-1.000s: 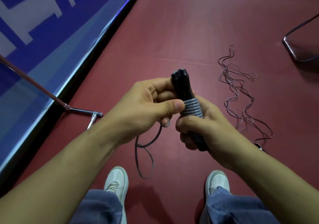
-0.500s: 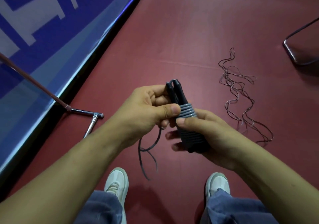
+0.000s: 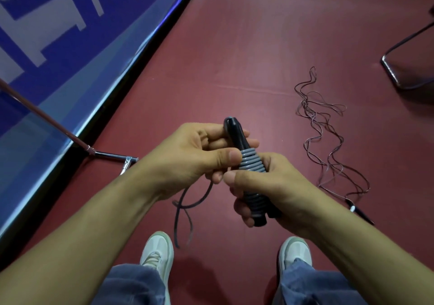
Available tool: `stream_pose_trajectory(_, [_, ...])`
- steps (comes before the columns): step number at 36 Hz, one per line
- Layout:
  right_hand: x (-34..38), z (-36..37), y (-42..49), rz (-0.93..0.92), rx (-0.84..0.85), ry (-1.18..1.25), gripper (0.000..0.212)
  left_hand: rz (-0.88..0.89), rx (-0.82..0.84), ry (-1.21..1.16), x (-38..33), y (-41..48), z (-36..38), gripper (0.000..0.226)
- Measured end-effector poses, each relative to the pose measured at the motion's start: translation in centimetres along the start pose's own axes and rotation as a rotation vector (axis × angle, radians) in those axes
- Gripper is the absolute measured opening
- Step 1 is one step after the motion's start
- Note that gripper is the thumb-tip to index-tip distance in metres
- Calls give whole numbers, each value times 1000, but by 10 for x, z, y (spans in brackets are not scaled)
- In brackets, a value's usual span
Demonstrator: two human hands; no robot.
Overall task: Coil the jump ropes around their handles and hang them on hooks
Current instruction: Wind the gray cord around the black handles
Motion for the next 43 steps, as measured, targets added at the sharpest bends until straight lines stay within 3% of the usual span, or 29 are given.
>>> stream_pose_trajectory(2, [-1,3,-1,48,51,83,41,26,1,15,-1,1,0,43])
stream_pose_trajectory(6, [-3,8,-7,170,129,266,12,53,17,-22,2,2,6,39])
stream_pose_trajectory(9, [-4,7,-8,198,136,359,13,70,-14,-50,2,4,11,37])
stream_pose_trajectory(13, [-8,-3,2,139,18,100,23,71,-140,-2,6,10,5,24])
stream_pose_trajectory(16, [-10,-13,10,7,-225,-215,37,76,-266,55,7,10,-2,12])
stream_pose_trajectory(19, [-12,-11,11,-107,-391,-488,22,86,-371,98,10,9,-3,11])
stream_pose_trajectory(22, [-18,-5,11,-114,-441,-456,19,82,-359,101,11,9,3,11])
stream_pose_trajectory(25, [-13,-6,8,-79,-381,-290,16,74,-264,93,7,6,5,15])
stream_pose_trajectory(29, [3,-8,-2,-57,-148,-76,10,98,-151,91,0,3,2,23])
stream_pose_trajectory(33, [6,0,-6,8,78,75,23,81,-36,35,-2,3,6,37])
stream_pose_trajectory(37, [5,5,-11,88,248,252,11,120,26,-95,-7,1,15,48])
stream_pose_trajectory(40, [4,1,-9,93,252,222,12,141,-51,-97,-8,0,15,37])
stream_pose_trajectory(43, [1,-6,-2,111,74,23,22,123,-158,-35,-6,2,10,27])
Point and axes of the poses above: each hand's wrist, its own y-axis towards the middle knuckle, its own z-axis out of the palm, x = y × z, the point moved 4 cm from there along y, towards the middle knuckle, and after that the axes turned 2 degrees about -x, right-handed, at the moved point
